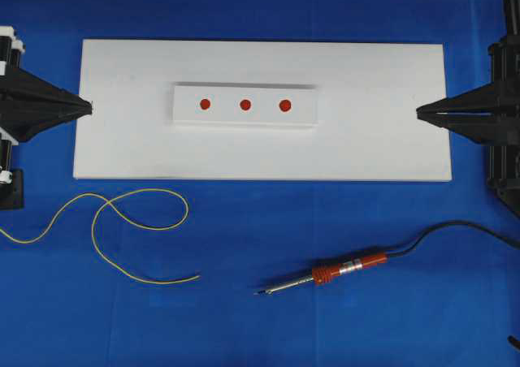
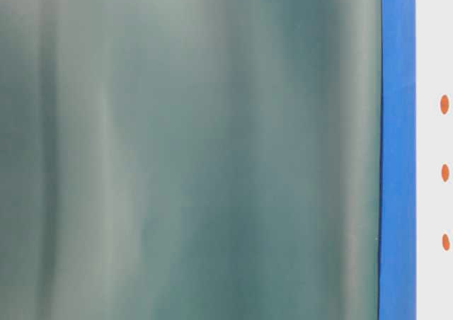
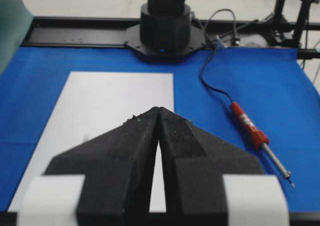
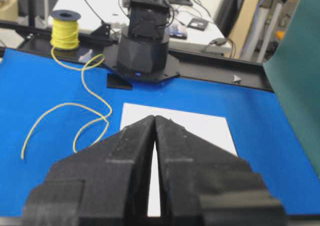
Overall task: Touch the tip of the soldering iron to the tip of the solder at the mark.
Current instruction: 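Grasp the yellow solder wire left and red soldering iron right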
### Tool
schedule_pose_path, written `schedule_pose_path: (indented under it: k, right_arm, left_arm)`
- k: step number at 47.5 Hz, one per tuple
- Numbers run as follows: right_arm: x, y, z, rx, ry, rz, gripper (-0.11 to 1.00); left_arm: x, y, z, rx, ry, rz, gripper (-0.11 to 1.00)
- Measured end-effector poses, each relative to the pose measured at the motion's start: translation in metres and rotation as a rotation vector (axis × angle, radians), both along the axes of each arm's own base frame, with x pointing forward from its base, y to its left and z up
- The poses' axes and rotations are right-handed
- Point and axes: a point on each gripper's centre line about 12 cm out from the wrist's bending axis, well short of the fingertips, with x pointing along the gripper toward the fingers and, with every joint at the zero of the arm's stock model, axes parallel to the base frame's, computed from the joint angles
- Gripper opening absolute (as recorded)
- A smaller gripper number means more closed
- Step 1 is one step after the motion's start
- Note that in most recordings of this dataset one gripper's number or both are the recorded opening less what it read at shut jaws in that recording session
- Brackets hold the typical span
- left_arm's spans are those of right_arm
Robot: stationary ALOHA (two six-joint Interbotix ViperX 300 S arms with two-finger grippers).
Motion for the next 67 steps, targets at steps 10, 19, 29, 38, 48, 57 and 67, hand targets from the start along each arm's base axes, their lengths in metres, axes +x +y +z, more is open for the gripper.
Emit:
schedule_pose_path:
  k: [10,19,29,38,48,57,67]
  right_arm:
    - [0.005,0.016,0.002,0.052,0.046,0.083,-0.06]
    - [0.012,0.034,-0.009,0.109,0.125,0.163,-0.06]
    - [0.022,0.064,-0.032,0.176,0.243,0.273,0.18]
    - [0.038,0.084,-0.062,0.207,0.362,0.315,0.73]
    - [0.059,0.097,-0.105,0.212,0.478,0.301,0.89]
    - [0.067,0.107,-0.149,0.239,0.496,0.291,0.89]
    - [0.070,0.115,-0.194,0.280,0.542,0.220,0.89]
  left_arm:
    - [0.000,-0.017,-0.001,-0.015,0.008,-0.087,0.00]
    - [0.001,-0.037,-0.010,-0.007,0.042,-0.186,0.00]
    - [0.010,-0.062,-0.039,0.010,0.163,-0.288,0.06]
    - [0.017,-0.084,-0.064,0.027,0.259,-0.368,0.59]
    - [0.027,-0.101,-0.101,-0.021,0.412,-0.401,0.87]
    - [0.036,-0.116,-0.136,-0.030,0.483,-0.428,0.86]
    - [0.041,-0.134,-0.174,-0.016,0.490,-0.477,0.85]
